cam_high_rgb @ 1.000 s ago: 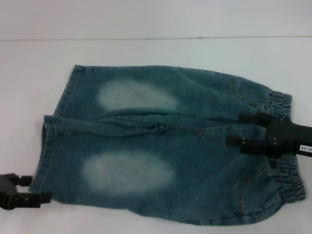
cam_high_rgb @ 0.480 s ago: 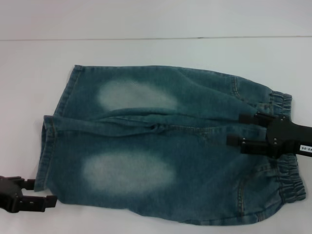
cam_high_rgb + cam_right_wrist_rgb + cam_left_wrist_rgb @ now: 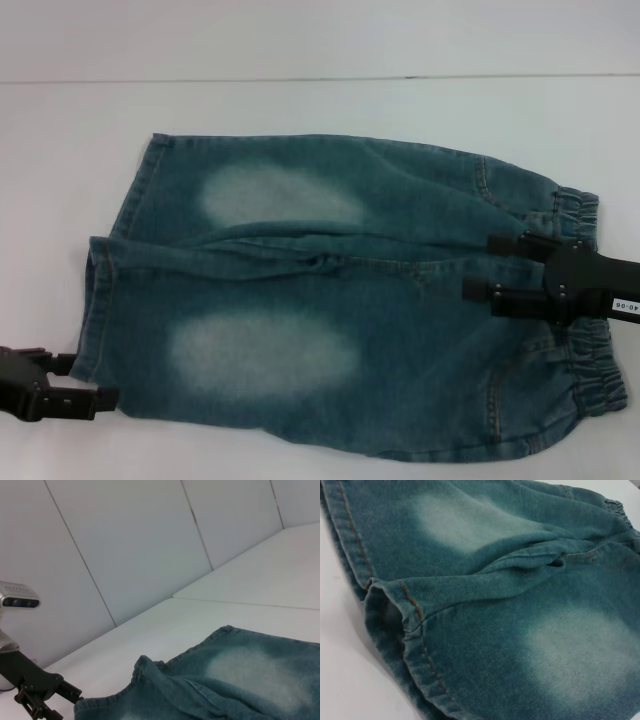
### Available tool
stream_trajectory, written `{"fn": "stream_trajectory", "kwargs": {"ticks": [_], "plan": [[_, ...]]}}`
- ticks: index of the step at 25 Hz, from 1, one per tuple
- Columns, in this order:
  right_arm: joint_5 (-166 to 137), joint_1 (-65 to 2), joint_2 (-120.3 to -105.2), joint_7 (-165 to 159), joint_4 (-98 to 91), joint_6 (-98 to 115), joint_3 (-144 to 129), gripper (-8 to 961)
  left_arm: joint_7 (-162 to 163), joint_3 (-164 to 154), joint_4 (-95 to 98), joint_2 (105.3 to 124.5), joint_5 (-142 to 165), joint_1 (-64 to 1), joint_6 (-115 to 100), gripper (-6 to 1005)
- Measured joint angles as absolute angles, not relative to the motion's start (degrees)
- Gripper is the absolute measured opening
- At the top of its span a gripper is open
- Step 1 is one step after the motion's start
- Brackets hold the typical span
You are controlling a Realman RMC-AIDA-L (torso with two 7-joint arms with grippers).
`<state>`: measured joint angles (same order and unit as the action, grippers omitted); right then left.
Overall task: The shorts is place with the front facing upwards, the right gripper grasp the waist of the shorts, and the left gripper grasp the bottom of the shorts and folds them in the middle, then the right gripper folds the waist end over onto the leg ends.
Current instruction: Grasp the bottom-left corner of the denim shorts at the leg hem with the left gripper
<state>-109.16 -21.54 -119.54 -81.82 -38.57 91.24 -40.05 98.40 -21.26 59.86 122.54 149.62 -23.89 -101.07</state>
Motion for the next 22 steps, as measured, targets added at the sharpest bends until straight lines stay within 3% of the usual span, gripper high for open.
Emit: {"fn": "stream_trajectory", "kwargs": {"ticks": [22], "plan": [[-109.15,-21.55,-119.53,-81.82,-38.58,91.23,-39.98,943,98.71,-23.08,63.75,123.64,149.39,-23.71,-102.17,824]]}}
